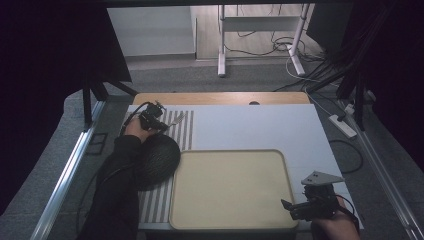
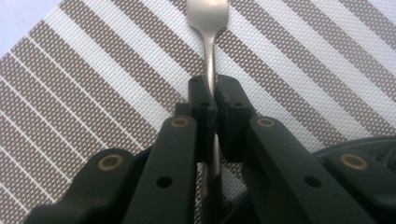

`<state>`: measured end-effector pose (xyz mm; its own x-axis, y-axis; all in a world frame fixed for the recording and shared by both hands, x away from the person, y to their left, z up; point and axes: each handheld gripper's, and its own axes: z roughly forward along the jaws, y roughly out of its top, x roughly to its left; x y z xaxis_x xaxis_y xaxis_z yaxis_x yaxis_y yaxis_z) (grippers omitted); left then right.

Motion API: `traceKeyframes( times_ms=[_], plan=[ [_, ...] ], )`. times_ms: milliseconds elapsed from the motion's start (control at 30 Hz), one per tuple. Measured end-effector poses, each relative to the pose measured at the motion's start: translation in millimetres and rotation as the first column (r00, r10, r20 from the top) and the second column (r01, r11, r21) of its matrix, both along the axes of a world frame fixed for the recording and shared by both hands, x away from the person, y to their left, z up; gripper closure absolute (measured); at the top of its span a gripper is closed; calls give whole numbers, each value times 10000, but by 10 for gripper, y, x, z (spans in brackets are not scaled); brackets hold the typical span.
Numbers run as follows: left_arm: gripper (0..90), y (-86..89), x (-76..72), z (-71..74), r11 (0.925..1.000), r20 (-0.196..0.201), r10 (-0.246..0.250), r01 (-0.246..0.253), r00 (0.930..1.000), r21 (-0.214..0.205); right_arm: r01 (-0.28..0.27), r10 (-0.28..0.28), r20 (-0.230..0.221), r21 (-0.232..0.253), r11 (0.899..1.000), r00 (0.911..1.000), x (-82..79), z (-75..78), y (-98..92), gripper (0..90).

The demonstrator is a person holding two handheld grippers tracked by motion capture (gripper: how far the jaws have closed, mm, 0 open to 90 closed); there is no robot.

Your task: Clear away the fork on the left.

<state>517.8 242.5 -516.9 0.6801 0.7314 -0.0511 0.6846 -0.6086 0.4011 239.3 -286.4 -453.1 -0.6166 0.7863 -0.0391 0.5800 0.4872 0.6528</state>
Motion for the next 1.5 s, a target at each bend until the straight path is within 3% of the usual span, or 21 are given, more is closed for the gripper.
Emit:
traceKeyframes(
  times_ms=[167,300,333,367,500,667,800,933,967,1067,1500],
  plan=[
    [854,26,2,2,9998,176,17,-20,9998,177,4,-4,3,19,10000,10000,0,1,-2,0],
    [853,89,11,36,9976,248,116,-133,9996,673,8,-8,-11,23,10000,10000,2,0,-3,0],
    [854,132,12,71,9937,276,126,-155,9995,1107,11,-11,-16,26,10000,10000,2,0,-3,0],
    [853,164,11,94,9921,315,183,-220,9993,1238,9,-9,-18,25,10000,10000,2,0,-3,0],
    [854,274,-8,167,9897,322,355,-396,9989,1374,2,-2,-21,16,10000,10000,2,-1,-2,0],
    [853,421,-94,274,9911,-222,902,-876,9957,1000,18,-18,-30,12,10000,10000,4,-2,-1,0],
    [853,426,-178,335,9915,-263,900,-871,9956,968,26,-26,-27,-39,10000,10000,3,0,1,0],
    [853,432,-258,379,9944,-188,940,-929,9954,502,29,-29,-35,-47,10000,10000,4,0,2,0],
    [853,425,-314,391,9953,-199,944,-939,9953,224,25,-25,-27,-21,10000,10000,4,-2,2,0],
    [853,394,-400,390,9956,-275,932,-932,9953,13,22,-22,-20,-25,10000,10000,3,-2,3,0],
    [852,261,-757,350,9957,-331,825,-838,9960,-391,-1,1,21,-46,10000,10000,-1,0,6,0]
  ],
)
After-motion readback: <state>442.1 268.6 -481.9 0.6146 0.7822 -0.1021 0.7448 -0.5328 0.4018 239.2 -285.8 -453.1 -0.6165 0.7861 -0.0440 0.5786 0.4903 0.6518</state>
